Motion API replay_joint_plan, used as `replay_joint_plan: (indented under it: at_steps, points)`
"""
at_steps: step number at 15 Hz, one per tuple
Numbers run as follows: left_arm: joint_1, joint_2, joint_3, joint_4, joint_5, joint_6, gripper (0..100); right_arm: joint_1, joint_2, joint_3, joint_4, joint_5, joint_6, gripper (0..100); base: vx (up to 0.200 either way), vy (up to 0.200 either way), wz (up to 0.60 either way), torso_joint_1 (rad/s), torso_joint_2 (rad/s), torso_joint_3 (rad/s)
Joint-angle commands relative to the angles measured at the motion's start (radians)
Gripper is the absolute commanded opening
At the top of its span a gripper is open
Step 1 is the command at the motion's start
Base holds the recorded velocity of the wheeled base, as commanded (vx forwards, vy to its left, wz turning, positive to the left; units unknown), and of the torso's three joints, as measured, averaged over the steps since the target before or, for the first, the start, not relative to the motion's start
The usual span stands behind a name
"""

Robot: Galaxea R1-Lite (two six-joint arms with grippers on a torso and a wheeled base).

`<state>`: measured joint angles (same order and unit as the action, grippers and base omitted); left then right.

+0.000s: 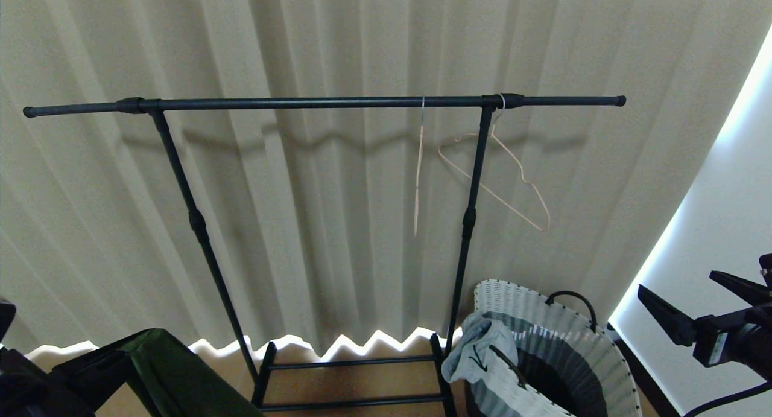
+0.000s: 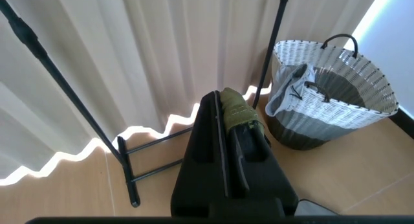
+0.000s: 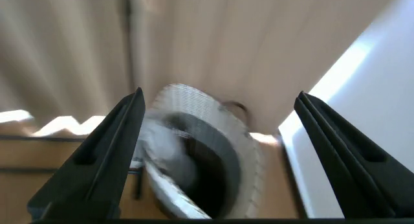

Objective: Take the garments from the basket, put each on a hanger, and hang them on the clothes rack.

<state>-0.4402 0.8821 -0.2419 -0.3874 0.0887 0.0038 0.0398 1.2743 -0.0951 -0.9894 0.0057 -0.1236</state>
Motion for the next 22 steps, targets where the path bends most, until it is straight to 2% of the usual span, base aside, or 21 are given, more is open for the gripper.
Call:
replay_joint_plan:
  at_steps: [1, 2, 3, 13, 17, 19, 22]
  points:
    - [0.001, 0.0, 0.001, -0.001, 0.0, -0.001, 0, -0.001, -0.001, -0.035, -0.002, 0.089, 0.001, 100, 0.2, 0.0, 0.0, 0.017, -0.02, -0.012]
    - [0.001, 0.0, 0.001, -0.001, 0.0, -0.001, 0, -0.001, -0.001, -0.035, -0.002, 0.089, 0.001, 100, 0.2, 0.0, 0.0, 0.012, -0.01, -0.002]
    - [0.011, -0.003, 0.003, -0.001, 0.0, -0.001, 0, -0.001, -0.004, -0.061, -0.002, 0.137, -0.001, 100, 0.2, 0.0, 0.0, -0.002, -0.01, 0.007]
    - [0.023, -0.003, 0.006, -0.001, -0.001, 0.005, 0, 0.005, 0.005, -0.089, 0.011, 0.14, -0.005, 100, 0.2, 0.0, 0.0, 0.006, 0.0, 0.001]
    - [0.021, -0.005, 0.009, -0.002, -0.001, 0.008, 0, 0.08, 0.117, -0.192, 0.034, 0.137, -0.007, 100, 0.05, 0.0, 0.0, 0.002, 0.0, 0.001]
    - [0.023, -0.005, 0.009, -0.001, -0.001, 0.008, 0, 0.092, 0.163, -0.301, 0.152, 0.135, -0.007, 100, 0.0, 0.0, 0.0, 0.0, 0.0, 0.0]
    - [0.021, -0.005, 0.016, -0.001, -0.001, 0.008, 0, 0.106, 0.183, -0.508, 0.446, 0.135, -0.007, 100, 0.0, 0.0, 0.0, 0.0, 0.0, 0.0]
